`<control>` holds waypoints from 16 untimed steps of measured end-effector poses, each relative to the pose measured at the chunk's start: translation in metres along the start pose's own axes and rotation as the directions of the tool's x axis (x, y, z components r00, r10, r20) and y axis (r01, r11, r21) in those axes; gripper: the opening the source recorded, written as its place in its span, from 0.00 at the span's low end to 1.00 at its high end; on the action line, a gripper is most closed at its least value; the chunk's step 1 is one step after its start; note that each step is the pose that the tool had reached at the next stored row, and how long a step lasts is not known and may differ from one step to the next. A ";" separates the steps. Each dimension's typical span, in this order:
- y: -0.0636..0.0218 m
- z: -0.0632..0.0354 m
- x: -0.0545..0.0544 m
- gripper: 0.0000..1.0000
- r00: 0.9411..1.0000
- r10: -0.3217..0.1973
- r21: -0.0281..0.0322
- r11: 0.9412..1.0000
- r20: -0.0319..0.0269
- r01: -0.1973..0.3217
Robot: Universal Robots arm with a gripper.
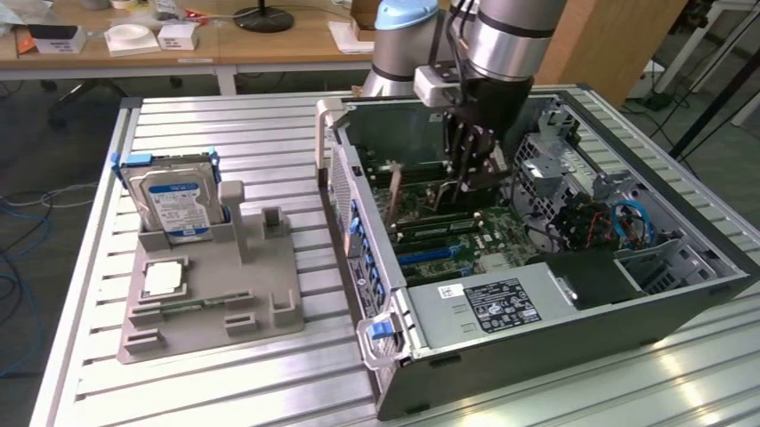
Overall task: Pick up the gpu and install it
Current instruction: 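Insert the gpu into the slot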
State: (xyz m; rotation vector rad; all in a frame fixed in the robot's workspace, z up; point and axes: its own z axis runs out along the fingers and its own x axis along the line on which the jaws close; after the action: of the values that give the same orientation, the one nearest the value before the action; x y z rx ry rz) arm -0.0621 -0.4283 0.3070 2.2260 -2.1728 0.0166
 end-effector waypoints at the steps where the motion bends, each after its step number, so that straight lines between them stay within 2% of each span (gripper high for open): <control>1: 0.0010 0.0018 -0.001 0.26 1.000 0.000 0.001 1.000 -0.001 0.000; 6: 0.0011 0.0041 -0.001 0.26 1.000 0.000 0.001 1.000 -0.001 0.000; 11: 0.0009 0.0127 -0.001 0.26 1.000 0.000 0.002 1.000 -0.003 0.000; 16: 0.0009 0.0181 -0.002 0.26 1.000 0.000 0.002 1.000 -0.025 0.000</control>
State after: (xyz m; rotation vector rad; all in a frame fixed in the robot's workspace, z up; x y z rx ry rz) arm -0.0632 -0.4272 0.2889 2.2140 -2.1615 0.0468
